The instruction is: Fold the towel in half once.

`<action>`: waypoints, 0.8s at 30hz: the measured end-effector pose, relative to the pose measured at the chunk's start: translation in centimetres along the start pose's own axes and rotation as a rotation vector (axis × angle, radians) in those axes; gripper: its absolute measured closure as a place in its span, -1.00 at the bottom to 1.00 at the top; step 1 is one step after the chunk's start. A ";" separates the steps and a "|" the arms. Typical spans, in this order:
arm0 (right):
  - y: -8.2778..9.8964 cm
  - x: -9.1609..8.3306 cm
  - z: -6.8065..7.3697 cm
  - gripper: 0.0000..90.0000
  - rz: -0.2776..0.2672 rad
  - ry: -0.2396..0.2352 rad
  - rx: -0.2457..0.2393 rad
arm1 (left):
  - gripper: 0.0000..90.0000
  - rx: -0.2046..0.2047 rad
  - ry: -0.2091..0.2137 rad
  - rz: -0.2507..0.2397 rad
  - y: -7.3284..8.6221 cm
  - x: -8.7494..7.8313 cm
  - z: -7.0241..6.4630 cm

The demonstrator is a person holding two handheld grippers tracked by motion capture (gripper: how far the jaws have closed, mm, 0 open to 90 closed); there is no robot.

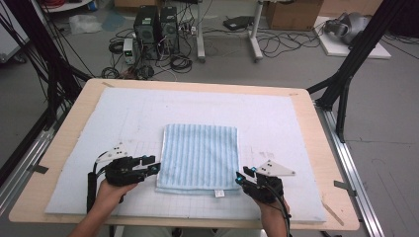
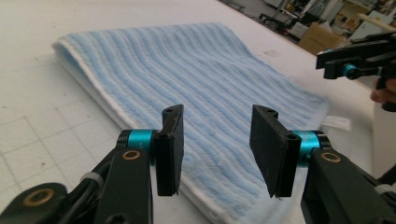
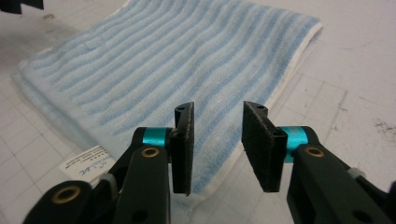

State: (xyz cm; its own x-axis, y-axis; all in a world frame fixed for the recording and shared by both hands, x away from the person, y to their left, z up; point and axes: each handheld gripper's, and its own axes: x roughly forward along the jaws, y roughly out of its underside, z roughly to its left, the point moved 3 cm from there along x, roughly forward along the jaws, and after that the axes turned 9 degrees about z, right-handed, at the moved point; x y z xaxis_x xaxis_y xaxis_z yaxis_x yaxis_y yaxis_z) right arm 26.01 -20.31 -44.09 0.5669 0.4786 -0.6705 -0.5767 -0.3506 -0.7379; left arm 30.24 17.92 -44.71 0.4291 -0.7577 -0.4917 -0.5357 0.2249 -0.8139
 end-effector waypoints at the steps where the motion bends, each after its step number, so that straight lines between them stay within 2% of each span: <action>1: 0.0 0.4 0.1 0.48 0.023 0.002 -0.014 | 0.25 -0.002 -0.004 0.003 -0.1 0.3 0.1; 3: 0.0 1.2 0.5 0.56 0.064 -0.020 -0.046 | 0.27 0.003 -0.011 0.030 -0.3 0.8 0.1; 5: 0.1 2.0 0.9 0.56 0.095 -0.042 -0.069 | 0.29 -0.002 -0.002 0.071 -0.1 1.4 -0.1; 6: 0.2 2.2 1.1 0.54 0.104 -0.049 -0.077 | 0.30 0.009 -0.010 0.087 0.0 1.5 -0.3; 9: 0.1 1.9 1.2 0.44 0.084 -0.078 -0.074 | 0.18 0.000 -0.032 0.089 0.6 1.5 -0.3; 11: 0.1 1.4 1.0 0.43 0.060 -0.077 -0.068 | 0.02 -0.004 -0.059 0.101 0.9 1.4 -0.2; 13: 0.4 1.1 0.8 0.41 0.067 -0.061 -0.064 | -0.02 -0.005 -0.067 0.122 1.3 1.6 -0.2; 15: 0.8 1.3 0.6 0.40 0.097 -0.047 -0.061 | 0.00 0.002 -0.070 0.151 1.5 1.8 -0.3; 16: 1.0 1.5 0.6 0.42 0.109 -0.048 -0.055 | 0.04 0.016 -0.077 0.170 1.5 2.0 -0.5; 18: 1.3 2.1 0.5 0.59 0.166 -0.052 -0.024 | 0.33 0.047 -0.101 0.218 1.6 2.4 -0.8; 20: 1.2 2.2 0.6 0.74 0.170 -0.046 -0.007 | 0.53 0.064 -0.125 0.225 1.6 2.5 -1.0; 21: 1.2 2.2 0.5 0.84 0.175 -0.038 -0.003 | 0.75 0.064 -0.123 0.225 1.6 2.5 -1.1; 24: 1.1 2.1 0.7 0.93 0.174 -0.025 -0.027 | 0.93 0.073 -0.130 0.214 1.5 2.3 -1.1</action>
State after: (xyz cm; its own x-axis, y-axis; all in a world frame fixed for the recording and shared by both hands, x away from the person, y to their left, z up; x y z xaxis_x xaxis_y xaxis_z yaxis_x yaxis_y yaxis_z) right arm 26.16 -19.12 -46.29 0.4453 0.4285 -0.7862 -0.6483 -0.4512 -0.6132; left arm 29.57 15.84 -46.69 0.4043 -0.6040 -0.6869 -0.5724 0.4187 -0.7050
